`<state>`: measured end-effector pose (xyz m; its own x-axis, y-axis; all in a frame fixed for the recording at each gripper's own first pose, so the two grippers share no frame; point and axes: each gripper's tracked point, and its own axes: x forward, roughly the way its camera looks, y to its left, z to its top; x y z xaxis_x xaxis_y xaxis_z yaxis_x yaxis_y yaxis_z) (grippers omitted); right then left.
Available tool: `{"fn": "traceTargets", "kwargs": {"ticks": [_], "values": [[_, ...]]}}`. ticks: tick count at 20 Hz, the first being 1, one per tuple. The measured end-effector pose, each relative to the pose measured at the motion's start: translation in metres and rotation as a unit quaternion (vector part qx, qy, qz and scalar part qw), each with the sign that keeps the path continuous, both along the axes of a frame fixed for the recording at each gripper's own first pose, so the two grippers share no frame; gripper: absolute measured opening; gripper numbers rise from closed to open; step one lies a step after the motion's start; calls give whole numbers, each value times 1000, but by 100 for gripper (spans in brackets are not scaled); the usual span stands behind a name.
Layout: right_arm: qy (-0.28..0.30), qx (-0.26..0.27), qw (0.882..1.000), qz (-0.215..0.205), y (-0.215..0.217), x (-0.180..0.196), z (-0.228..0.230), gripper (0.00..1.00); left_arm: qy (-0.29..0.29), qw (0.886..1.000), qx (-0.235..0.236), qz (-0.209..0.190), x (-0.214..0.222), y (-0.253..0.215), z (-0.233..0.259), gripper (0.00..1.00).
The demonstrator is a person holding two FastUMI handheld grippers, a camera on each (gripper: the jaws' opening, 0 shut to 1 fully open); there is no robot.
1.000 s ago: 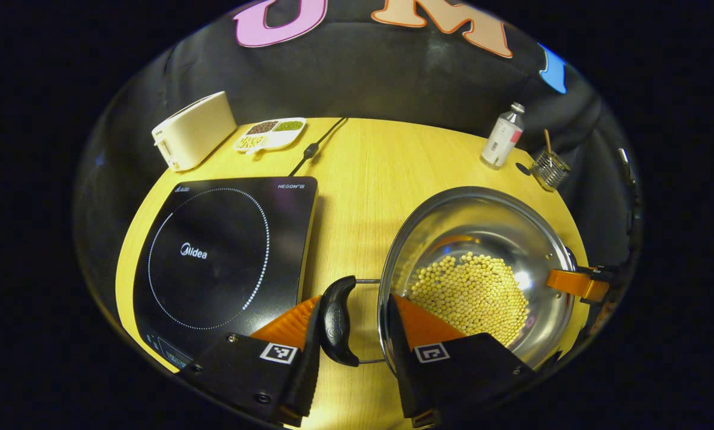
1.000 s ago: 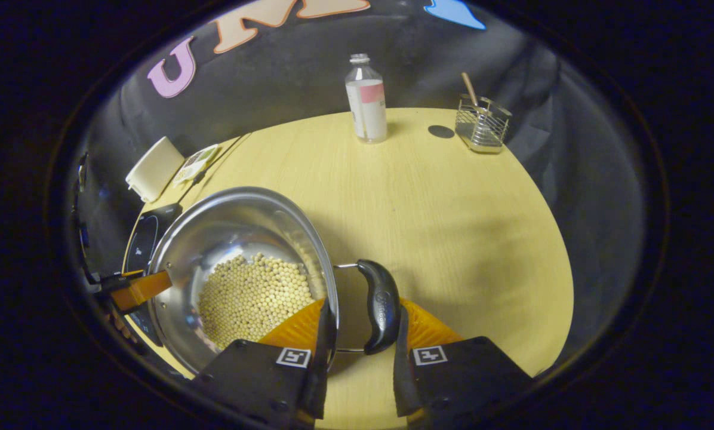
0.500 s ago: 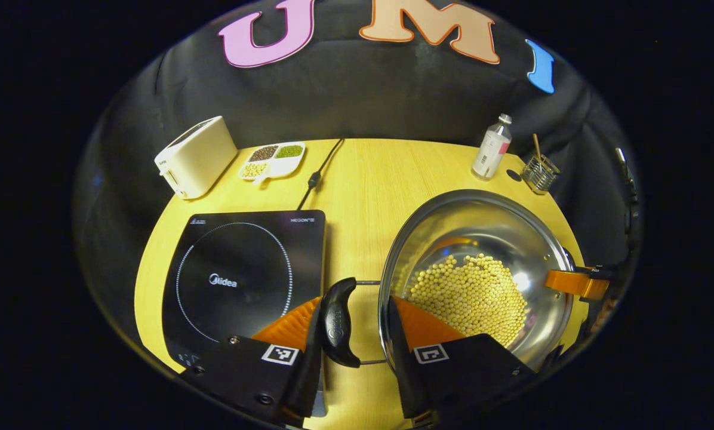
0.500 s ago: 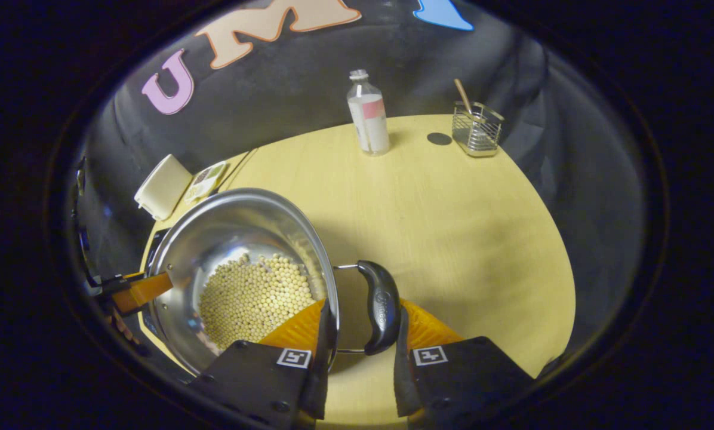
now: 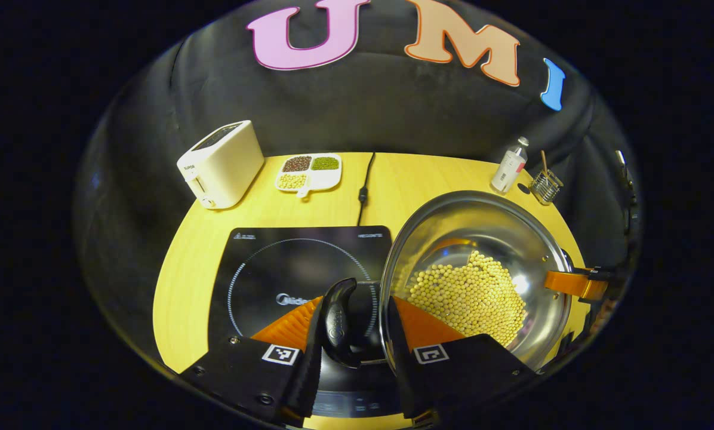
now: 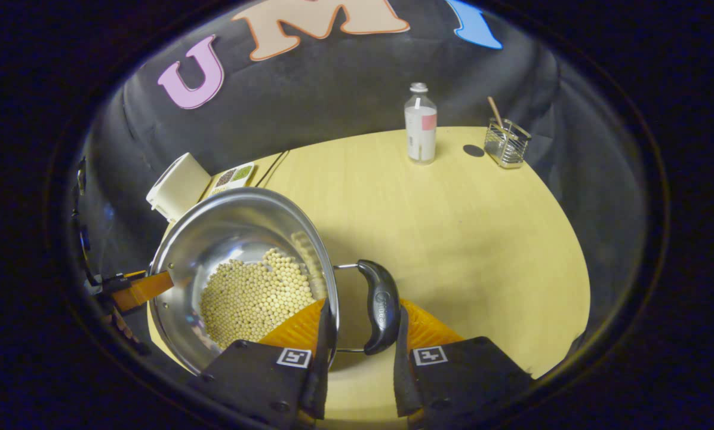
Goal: First push the handle of the pot to place it horizontally, then grasp the pot with both hands and set it on the induction cooktop.
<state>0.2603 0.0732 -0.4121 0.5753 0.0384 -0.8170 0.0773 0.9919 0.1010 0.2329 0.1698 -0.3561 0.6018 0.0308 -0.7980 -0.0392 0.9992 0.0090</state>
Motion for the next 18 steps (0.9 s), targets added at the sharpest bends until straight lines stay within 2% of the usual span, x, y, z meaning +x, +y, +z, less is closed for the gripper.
{"fn": "traceTargets", "kwargs": {"ticks": [5, 7, 8, 14, 18], "values": [[4, -22, 1000, -16, 80, -3, -1, 47, -4, 1000, -16, -21, 7, 80, -5, 56], [9, -31, 999, -14, 107, -2, -2, 47, 1, 1000, -22, -20, 4, 104, -8, 54], [11, -34, 999, -11, 119, 0, -3, 47, -4, 1000, -24, -18, 7, 115, -8, 56], [25, -38, 999, -7, 166, 7, -11, 47, -7, 1000, -21, -13, 7, 161, -13, 55], [29, -36, 999, -19, 183, 6, -13, 47, -17, 999, -13, -26, 12, 179, -12, 55]]}}
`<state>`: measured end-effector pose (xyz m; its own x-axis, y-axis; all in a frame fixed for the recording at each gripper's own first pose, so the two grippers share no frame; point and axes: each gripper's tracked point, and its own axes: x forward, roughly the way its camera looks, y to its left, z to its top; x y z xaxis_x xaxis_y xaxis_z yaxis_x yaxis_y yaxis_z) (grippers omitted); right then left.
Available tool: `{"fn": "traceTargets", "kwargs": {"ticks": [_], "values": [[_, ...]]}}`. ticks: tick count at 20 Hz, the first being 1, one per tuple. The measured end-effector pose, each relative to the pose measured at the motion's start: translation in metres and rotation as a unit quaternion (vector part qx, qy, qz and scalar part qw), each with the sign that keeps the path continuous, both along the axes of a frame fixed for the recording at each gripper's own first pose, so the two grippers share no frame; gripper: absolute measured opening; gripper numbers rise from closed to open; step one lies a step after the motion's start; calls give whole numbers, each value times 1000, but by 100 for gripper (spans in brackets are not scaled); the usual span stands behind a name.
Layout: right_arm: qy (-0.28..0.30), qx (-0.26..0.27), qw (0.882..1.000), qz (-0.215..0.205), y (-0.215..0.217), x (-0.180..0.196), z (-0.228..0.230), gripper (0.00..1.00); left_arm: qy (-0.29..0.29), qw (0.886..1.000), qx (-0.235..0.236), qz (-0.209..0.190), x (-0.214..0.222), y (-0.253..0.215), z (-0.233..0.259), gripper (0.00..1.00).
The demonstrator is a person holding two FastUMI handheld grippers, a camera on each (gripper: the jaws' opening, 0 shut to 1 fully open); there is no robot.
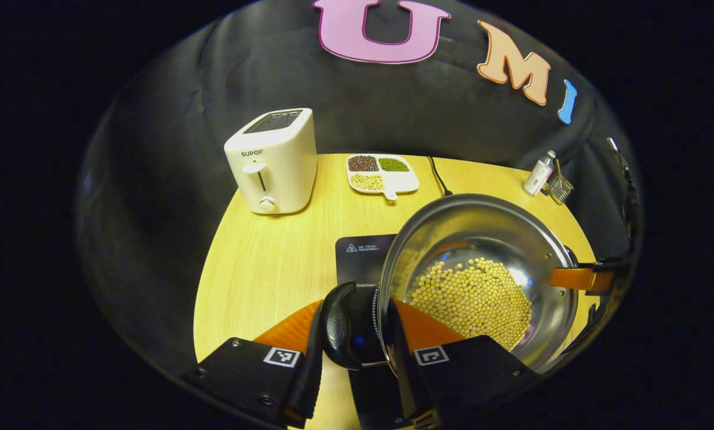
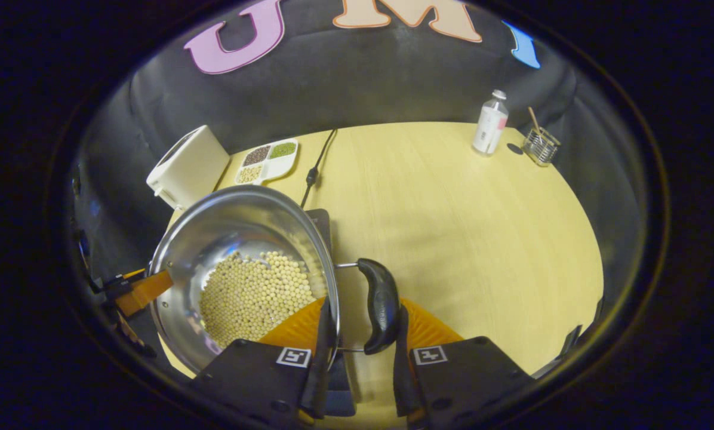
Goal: First push the handle of the pot to place it horizontally, then grasp the pot with both hands and set it on the induction cooktop.
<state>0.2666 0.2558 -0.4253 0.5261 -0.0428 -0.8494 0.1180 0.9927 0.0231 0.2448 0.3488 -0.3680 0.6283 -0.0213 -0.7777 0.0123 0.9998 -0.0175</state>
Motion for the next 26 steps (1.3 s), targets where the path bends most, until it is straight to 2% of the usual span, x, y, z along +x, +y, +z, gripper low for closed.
{"fn": "traceTargets", "kwargs": {"ticks": [1, 2, 6, 7, 8, 10, 11, 12, 13, 15, 17, 18, 20, 22, 26], "values": [[0, 0, 1000, -1, 4, 0, 0, 47, -5, 1000, 0, -1, 2, 4, 0, 55], [-1, 1, 1000, -2, 7, 0, 0, 41, -8, 1000, 1, 0, 2, 7, 0, 55], [6, 5, 1000, -1, 11, -2, -5, 41, -16, 1000, 6, -5, 0, 12, 4, 58], [6, 5, 1000, 0, 12, -2, -3, 53, -15, 1000, 10, -8, 0, 13, 3, 60], [3, 3, 1000, 2, 11, -3, -2, 42, -17, 1000, 11, -10, -1, 14, 3, 61], [-2, 2, 1000, 4, 9, -4, -2, 51, -15, 1000, 21, -8, -3, 16, 3, 61], [-4, -5, 1000, 5, 6, -4, -3, 52, -16, 999, 38, -10, -2, 19, 5, 67], [-6, -5, 1000, 8, 3, -4, -1, 60, -29, 998, 56, -13, 1, 21, 11, 67], [-7, -3, 1000, 13, 4, -6, 2, 64, -46, 997, 67, -18, 6, 21, 18, 77], [-19, -2, 1000, 20, 0, -8, 10, 71, -67, 995, 78, -19, 9, 18, 34, 84], [-37, 3, 999, 18, -9, -6, 20, 92, -74, 993, 90, -10, 5, 16, 44, 90], [-46, 7, 999, 16, -12, -6, 25, 96, -79, 992, 93, -5, 3, 11, 50, 94], [-60, 23, 998, 15, -21, -6, 35, 95, -90, 991, 97, 3, -1, 0, 63, 96], [-76, 33, 996, 19, -35, -7, 50, 99, -102, 989, 109, 13, -5, -12, 79, 96], [-130, 54, 989, 34, -76, -10, 95, 94, -144, 981, 128, 23, -12, -60, 126, 96]]}}
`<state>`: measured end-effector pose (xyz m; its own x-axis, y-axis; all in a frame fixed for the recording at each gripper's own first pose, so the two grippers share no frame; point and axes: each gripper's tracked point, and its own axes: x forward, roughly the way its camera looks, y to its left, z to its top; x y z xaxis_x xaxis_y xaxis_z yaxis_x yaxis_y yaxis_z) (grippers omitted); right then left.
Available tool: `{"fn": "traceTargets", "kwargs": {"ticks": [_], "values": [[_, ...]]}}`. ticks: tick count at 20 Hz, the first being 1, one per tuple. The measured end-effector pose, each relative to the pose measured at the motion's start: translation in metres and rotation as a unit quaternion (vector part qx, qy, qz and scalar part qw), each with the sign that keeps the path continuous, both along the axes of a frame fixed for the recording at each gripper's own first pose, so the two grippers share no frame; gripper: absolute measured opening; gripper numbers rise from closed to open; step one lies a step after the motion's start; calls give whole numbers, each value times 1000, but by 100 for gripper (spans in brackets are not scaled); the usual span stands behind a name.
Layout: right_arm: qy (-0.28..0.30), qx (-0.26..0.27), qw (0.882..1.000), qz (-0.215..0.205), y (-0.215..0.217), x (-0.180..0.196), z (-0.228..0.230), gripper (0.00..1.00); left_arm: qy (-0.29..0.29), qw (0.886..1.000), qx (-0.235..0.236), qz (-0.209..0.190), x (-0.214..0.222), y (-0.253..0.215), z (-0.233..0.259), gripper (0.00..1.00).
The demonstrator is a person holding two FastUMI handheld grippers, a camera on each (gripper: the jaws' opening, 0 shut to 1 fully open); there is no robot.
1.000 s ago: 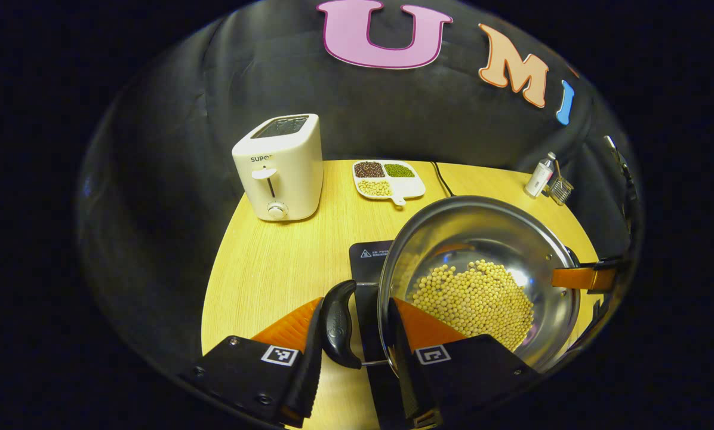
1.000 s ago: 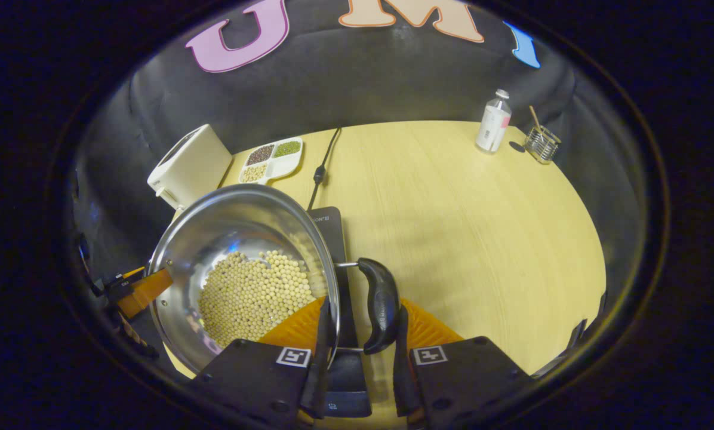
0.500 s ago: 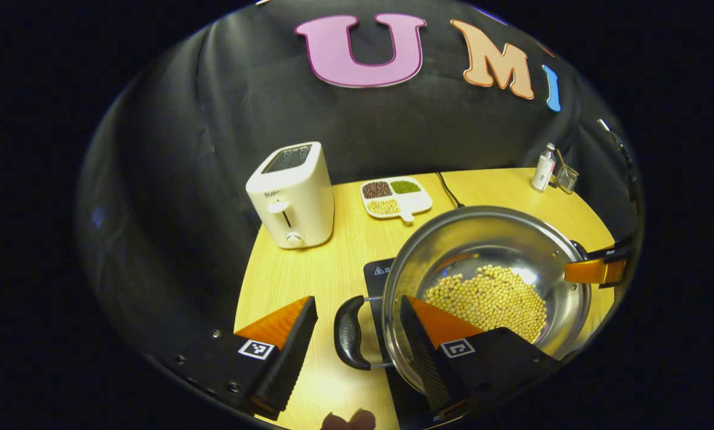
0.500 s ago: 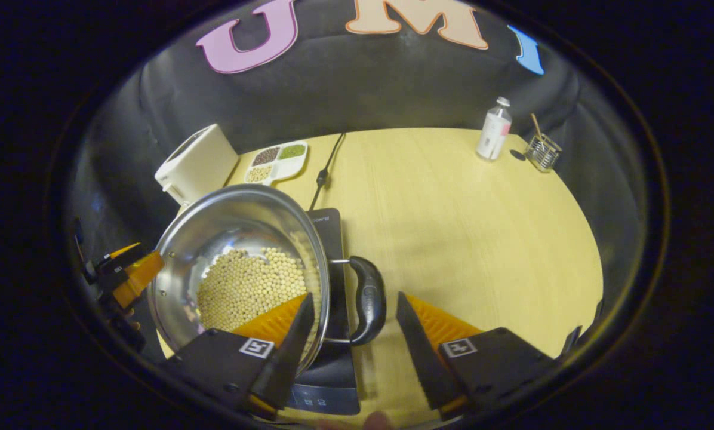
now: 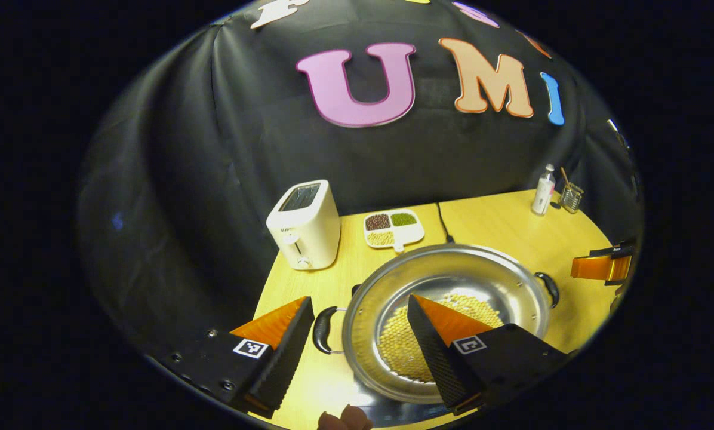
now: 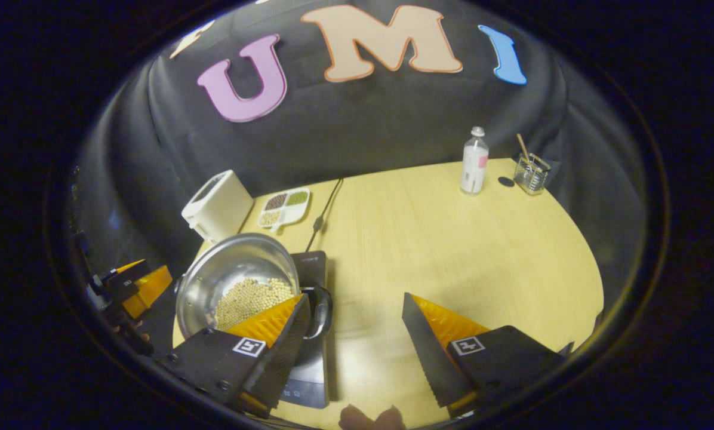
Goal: First push the handle of the pot to place it horizontally, then grasp the pot with both hands and set it on the induction cooktop.
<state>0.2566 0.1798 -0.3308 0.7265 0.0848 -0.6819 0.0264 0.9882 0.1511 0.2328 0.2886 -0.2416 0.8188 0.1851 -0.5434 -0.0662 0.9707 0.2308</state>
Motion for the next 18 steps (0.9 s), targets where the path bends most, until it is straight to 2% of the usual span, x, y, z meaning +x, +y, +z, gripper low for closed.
{"fn": "traceTargets", "kwargs": {"ticks": [3, 5, 10, 12, 14, 15, 16, 18], "values": [[-47, -5, 999, 18, -48, -8, 37, 94, -40, 999, 7, 7, -7, -54, 39, 95], [-75, -8, 997, 30, -80, -17, 61, 96, -59, 998, -9, 13, -15, -98, 57, 95], [-131, -12, 990, 46, -143, -57, 106, 93, -85, 995, -43, 32, -51, -183, 98, 95], [-159, -15, 986, 45, -159, -68, 129, 96, -120, 992, -35, 24, -61, -201, 126, 95], [-182, -24, 982, 37, -173, -75, 148, 93, -151, 988, -24, 14, -69, -214, 155, 95], [-191, -25, 981, 32, -176, -78, 159, 93, -163, 986, -24, 7, -71, -220, 166, 99], [-201, -25, 979, 29, -178, -81, 171, 93, -173, 984, -28, -1, -74, -226, 178, 95], [-227, -32, 973, 20, -181, -87, 204, 93, -183, 982, -41, -10, -77, -236, 197, 95]]}}
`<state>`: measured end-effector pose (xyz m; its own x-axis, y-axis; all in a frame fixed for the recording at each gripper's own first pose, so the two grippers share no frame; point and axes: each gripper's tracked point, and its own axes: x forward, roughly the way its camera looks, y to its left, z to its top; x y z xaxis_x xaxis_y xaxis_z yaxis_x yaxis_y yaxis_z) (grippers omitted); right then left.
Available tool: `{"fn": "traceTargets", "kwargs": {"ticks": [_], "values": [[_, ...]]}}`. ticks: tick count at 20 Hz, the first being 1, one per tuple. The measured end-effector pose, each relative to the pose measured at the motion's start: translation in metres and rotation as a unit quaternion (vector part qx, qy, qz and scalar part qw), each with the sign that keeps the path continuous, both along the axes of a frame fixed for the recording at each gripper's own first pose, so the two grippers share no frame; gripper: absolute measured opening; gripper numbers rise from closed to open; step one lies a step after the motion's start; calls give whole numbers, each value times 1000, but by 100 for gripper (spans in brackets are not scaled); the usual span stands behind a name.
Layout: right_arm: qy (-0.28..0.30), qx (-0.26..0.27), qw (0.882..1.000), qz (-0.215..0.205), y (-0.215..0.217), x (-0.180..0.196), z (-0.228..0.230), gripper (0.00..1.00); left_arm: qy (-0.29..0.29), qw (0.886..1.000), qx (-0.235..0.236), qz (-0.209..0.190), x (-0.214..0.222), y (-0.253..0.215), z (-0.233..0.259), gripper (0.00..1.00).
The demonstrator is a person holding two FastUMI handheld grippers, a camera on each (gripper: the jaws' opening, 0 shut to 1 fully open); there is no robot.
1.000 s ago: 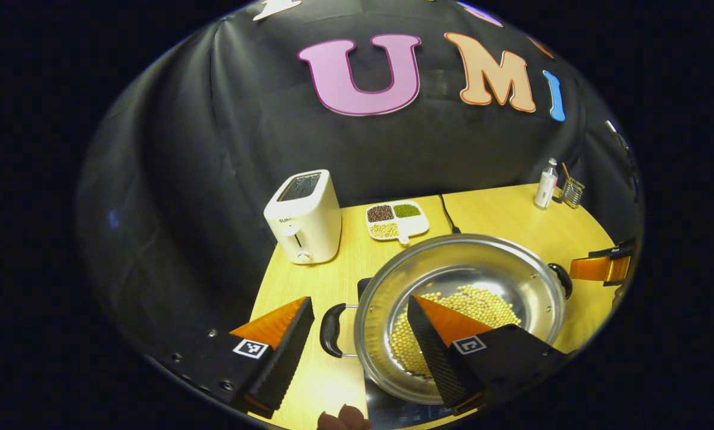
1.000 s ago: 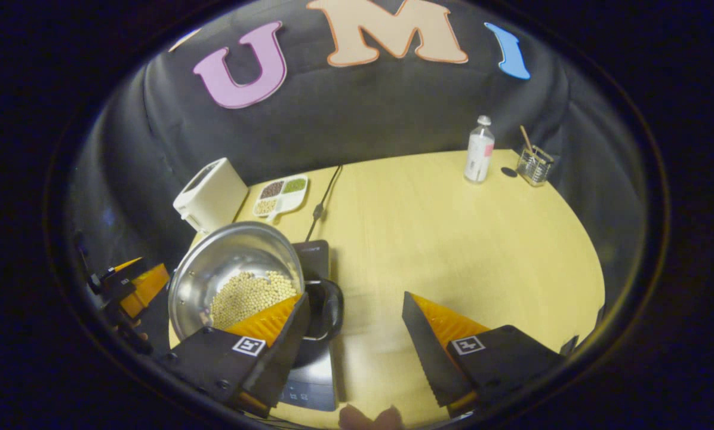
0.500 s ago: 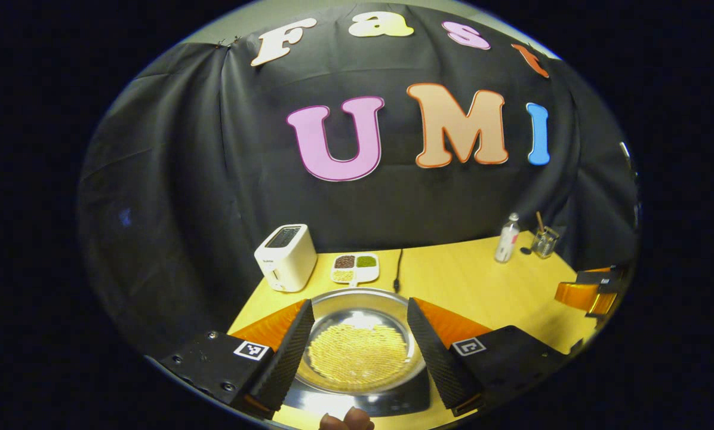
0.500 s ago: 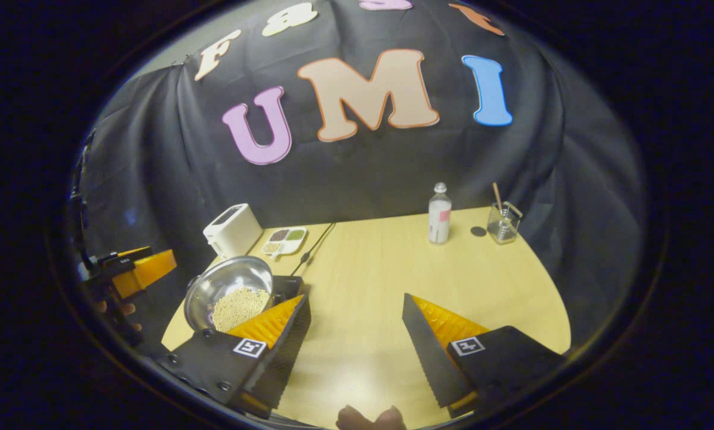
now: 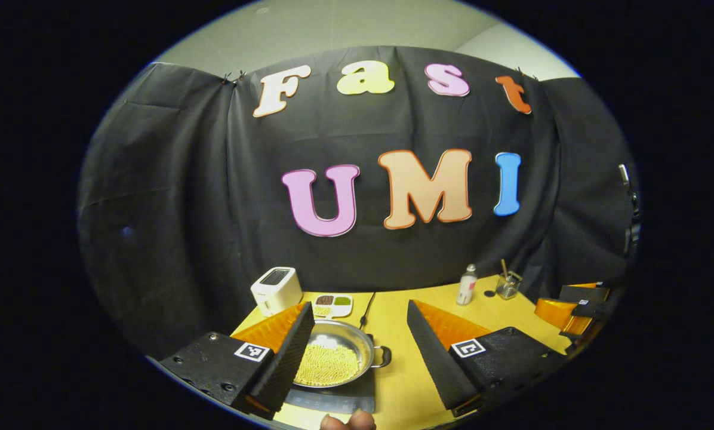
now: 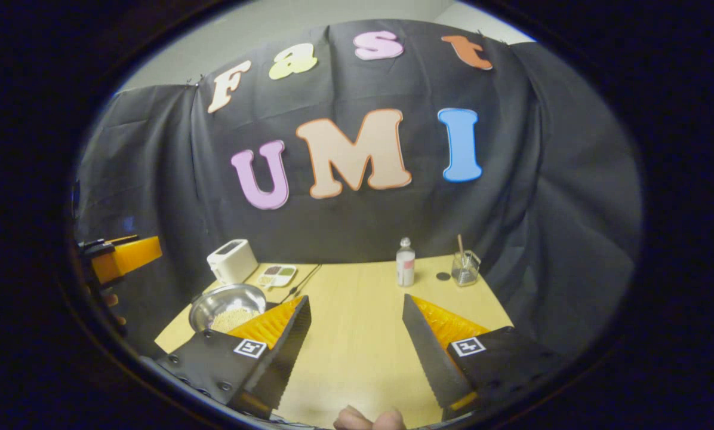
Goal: First push the handle of the pot to place it horizontally, then grasp the pot with both hands and set it on the induction cooktop.
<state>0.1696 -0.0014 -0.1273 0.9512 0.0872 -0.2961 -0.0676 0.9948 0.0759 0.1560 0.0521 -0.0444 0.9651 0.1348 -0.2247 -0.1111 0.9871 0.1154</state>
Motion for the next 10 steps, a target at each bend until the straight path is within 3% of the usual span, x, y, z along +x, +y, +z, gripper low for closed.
{"fn": "traceTargets", "kwargs": {"ticks": [2, 4, 10], "values": [[-38, -17, 999, 4, 3, -9, 41, 96, -33, 999, -13, -3, -2, -4, 30, 99], [-81, -41, 996, 4, 5, -14, 79, 93, -62, 998, -11, -6, -8, -6, 58, 94], [-156, -39, 987, -19, 14, -38, 151, 95, -114, 992, 37, -47, -31, -23, 105, 97]]}}
